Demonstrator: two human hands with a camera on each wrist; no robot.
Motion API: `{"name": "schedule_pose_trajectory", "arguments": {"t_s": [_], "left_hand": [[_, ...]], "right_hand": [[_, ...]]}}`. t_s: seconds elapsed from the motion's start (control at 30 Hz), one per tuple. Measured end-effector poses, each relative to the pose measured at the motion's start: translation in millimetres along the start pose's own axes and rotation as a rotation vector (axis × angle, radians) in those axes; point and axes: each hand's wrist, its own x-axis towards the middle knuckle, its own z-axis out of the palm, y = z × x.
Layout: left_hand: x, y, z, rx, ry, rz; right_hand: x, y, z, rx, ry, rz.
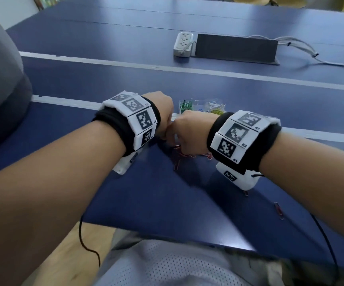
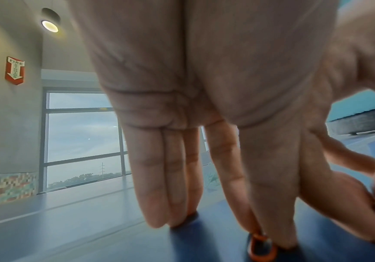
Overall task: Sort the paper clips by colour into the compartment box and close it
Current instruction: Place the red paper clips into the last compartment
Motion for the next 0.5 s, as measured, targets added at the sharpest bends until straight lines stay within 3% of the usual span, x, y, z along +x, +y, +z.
{"name": "schedule_pose_trajectory", "arguments": {"t_s": [0.5], "left_hand": [[-32.5, 4.6, 17.9, -0.128, 0.033, 0.014]], "right_hand": [[-34.0, -4.9, 2.5, 0.061, 0.015, 0.047]]}}
